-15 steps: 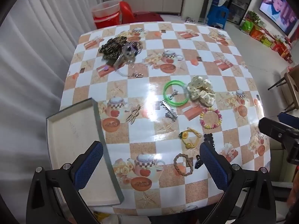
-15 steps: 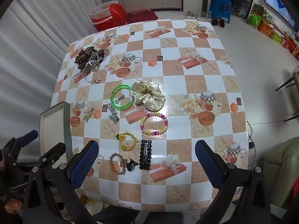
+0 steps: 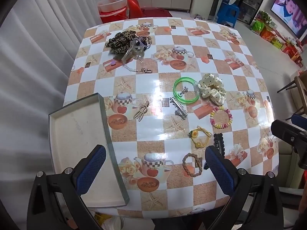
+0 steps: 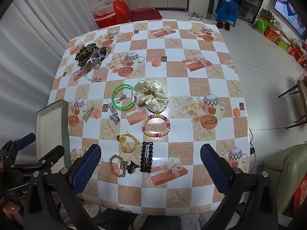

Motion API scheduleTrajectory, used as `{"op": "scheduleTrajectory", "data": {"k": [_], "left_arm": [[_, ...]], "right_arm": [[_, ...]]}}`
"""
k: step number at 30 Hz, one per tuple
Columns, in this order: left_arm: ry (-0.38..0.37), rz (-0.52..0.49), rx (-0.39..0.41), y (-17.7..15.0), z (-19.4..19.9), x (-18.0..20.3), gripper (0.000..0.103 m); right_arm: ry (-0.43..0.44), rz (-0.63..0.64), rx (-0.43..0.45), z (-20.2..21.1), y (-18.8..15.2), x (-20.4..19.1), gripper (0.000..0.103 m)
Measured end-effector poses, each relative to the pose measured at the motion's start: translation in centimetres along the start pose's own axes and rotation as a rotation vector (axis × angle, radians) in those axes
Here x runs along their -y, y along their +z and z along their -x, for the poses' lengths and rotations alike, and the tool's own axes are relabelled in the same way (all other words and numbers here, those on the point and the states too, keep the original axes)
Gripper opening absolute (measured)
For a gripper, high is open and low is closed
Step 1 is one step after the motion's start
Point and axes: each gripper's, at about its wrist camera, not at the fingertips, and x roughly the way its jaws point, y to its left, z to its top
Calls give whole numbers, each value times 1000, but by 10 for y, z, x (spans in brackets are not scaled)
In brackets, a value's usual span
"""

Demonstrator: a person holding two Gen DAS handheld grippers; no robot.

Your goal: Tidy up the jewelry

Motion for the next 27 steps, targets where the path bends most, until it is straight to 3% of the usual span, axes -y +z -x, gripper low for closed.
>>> {"op": "scheduleTrajectory", "data": {"k": [27], "left_arm": [[13, -3, 20, -3, 2, 3, 103]], "right_arm": [[-16, 15, 4, 7, 4, -3, 103]]}}
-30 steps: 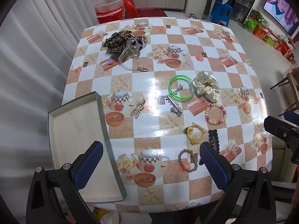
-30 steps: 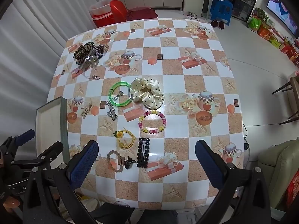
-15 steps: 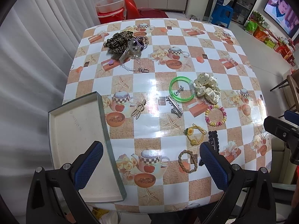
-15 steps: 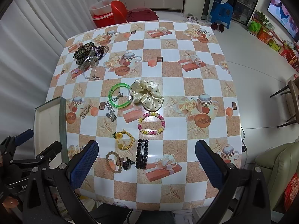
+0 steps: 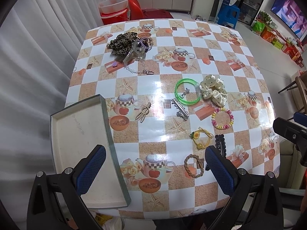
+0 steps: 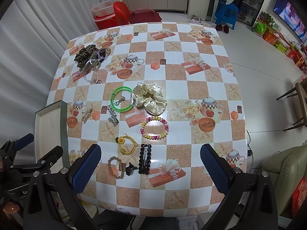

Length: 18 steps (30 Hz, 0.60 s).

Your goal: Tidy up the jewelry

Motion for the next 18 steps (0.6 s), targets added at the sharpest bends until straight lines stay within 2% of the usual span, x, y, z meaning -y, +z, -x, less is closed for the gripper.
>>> {"op": "scheduleTrajectory", "data": {"k": [18], "left_arm": [[5, 0, 5, 1, 2, -1, 103]], "right_arm": [[-3, 2, 3, 1, -1, 0, 103]]}}
